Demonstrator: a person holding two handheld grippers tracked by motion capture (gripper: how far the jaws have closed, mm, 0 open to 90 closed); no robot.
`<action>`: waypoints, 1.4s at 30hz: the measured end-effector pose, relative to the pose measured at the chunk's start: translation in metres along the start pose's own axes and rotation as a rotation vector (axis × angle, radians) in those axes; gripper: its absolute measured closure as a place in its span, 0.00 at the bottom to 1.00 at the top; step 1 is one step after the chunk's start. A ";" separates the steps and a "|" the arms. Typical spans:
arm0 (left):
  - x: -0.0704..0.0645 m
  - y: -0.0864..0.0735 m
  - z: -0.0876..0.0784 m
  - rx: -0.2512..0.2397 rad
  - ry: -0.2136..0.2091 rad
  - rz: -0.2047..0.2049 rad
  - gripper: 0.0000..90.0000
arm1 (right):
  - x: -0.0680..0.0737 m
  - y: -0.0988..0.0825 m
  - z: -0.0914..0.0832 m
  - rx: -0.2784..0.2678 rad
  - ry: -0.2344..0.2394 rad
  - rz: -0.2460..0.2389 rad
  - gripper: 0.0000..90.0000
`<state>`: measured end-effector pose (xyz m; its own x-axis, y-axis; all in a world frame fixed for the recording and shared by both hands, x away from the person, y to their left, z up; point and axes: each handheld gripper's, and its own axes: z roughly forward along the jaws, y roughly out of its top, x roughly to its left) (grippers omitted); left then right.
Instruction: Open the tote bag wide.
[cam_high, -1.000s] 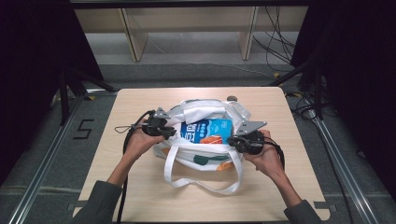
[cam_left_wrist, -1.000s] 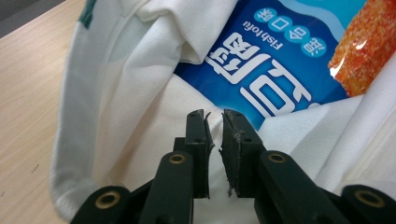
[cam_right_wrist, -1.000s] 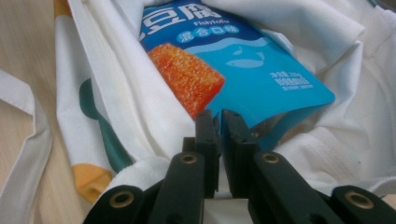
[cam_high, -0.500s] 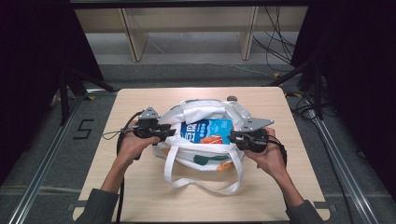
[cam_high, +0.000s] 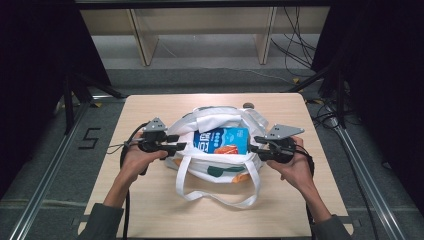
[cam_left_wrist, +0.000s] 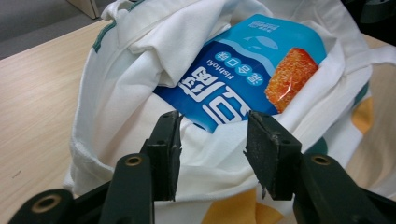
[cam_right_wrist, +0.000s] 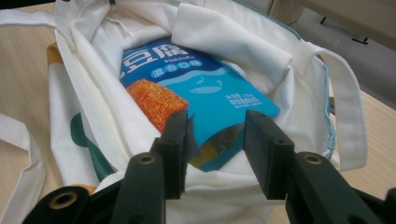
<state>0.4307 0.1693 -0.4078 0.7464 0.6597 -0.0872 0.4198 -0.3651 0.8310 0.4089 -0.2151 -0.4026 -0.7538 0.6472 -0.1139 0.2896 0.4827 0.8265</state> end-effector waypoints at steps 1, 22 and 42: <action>0.000 -0.001 -0.001 -0.005 -0.010 -0.008 0.59 | -0.001 0.000 -0.001 -0.004 -0.002 -0.006 0.66; -0.010 -0.003 -0.017 -0.037 0.034 -0.045 0.35 | -0.004 -0.002 -0.017 -0.042 -0.050 0.037 0.48; -0.021 -0.027 -0.030 -0.030 0.042 -0.033 0.31 | 0.003 -0.009 -0.026 -0.041 -0.068 0.064 0.40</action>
<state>0.3887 0.1851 -0.4116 0.7095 0.6986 -0.0921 0.4279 -0.3232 0.8441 0.3884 -0.2328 -0.3956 -0.6922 0.7153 -0.0958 0.3105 0.4150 0.8552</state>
